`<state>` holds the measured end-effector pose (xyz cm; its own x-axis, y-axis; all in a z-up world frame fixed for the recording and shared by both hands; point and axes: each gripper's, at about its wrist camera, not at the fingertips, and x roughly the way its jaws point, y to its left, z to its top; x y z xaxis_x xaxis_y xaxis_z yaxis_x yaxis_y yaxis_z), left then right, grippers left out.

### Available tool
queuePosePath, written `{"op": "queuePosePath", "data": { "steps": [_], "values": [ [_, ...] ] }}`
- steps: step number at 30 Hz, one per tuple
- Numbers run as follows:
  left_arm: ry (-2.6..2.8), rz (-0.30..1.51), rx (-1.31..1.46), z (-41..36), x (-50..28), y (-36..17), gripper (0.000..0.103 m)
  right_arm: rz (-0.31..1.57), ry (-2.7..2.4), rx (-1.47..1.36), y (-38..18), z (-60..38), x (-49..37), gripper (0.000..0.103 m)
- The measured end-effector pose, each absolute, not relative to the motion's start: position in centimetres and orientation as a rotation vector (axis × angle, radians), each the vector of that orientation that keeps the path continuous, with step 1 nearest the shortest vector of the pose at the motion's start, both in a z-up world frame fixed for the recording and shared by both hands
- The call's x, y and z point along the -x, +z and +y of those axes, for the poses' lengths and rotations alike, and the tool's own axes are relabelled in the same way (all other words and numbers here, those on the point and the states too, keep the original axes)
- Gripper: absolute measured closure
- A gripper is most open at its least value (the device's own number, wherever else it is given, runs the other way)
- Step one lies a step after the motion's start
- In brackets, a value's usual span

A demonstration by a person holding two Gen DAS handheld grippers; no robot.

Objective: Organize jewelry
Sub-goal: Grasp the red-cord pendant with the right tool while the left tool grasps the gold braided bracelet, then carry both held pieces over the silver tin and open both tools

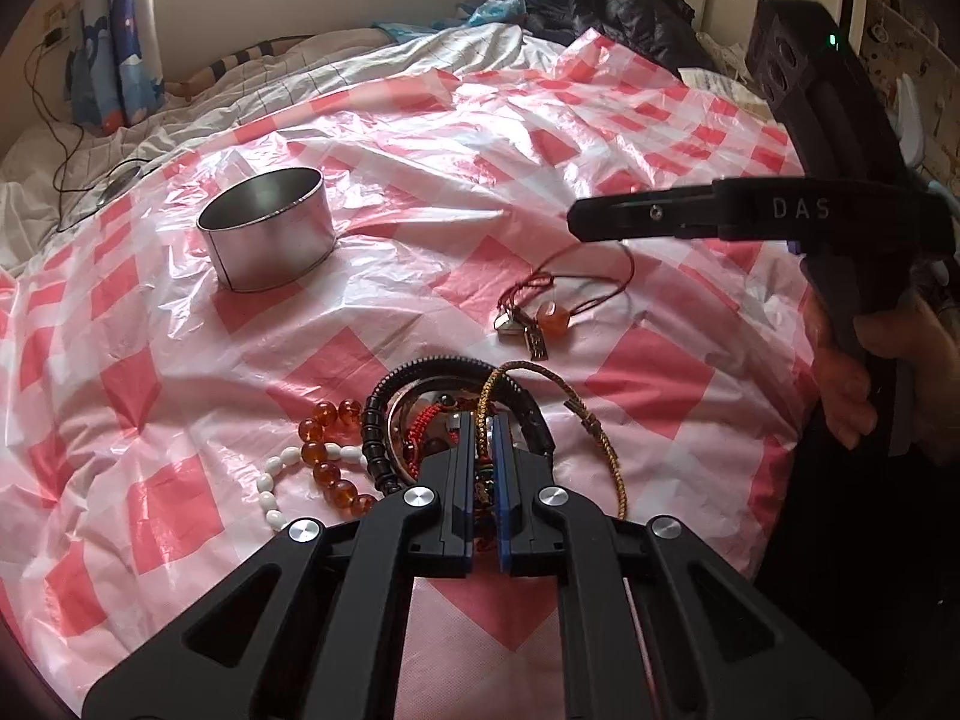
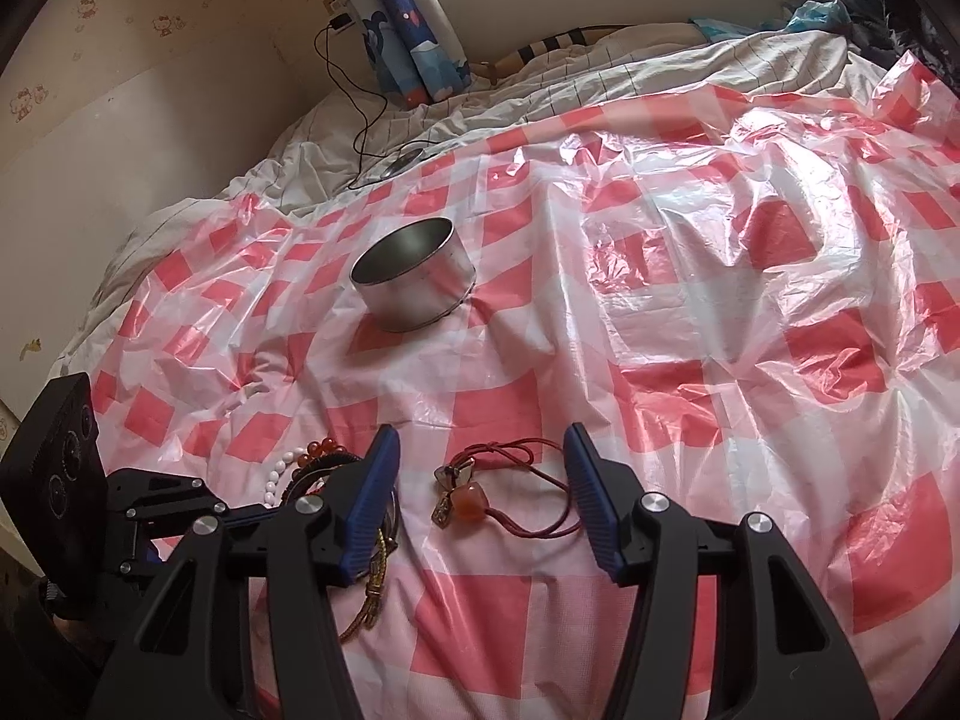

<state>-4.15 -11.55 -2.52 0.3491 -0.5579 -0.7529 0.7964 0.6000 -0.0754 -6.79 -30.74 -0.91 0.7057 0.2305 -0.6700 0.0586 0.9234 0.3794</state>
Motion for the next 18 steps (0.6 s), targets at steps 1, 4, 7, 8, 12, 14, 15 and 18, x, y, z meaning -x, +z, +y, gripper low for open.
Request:
{"op": "queuePosePath", "data": {
  "steps": [1, 4, 7, 8, 12, 14, 15, 18],
  "values": [
    [-0.892, 0.820, -0.301, -11.2, 3.9, -2.2, 0.098, 0.783, 0.098, -0.405, -0.9, -31.1, 6.8, 0.047],
    [-0.860, 0.796, -0.185, -9.4, 2.8, -1.0, 0.098, 0.778, 0.101, -0.453, -1.0, -32.0, 6.9, 0.047],
    [-0.816, 0.777, -0.071, -7.3, 1.6, -0.2, 0.098, 0.812, 0.107, -0.459, -1.5, -32.0, 6.4, 0.047],
    [-0.792, 0.775, -0.045, -6.6, 1.2, -0.1, 0.098, 0.827, 0.107, -0.442, -1.6, -31.7, 6.2, 0.047],
    [-0.713, 0.791, -0.017, -5.1, 0.0, -0.3, 0.098, 0.880, 0.117, -0.311, -2.0, -29.2, 5.5, 0.046],
    [-0.692, 0.801, -0.016, -4.7, -0.4, -0.5, 0.098, 0.898, 0.120, -0.234, -2.3, -27.8, 5.1, 0.034],
    [-0.684, 0.805, -0.012, -4.5, -0.6, -0.6, 0.098, 0.912, 0.114, -0.189, -2.6, -27.0, 4.7, 0.033],
    [-0.674, 0.811, -0.006, -4.0, -0.9, -0.8, 0.098, 0.982, 0.067, -0.082, -4.3, -25.8, 3.0, 0.033]
  ]
}}
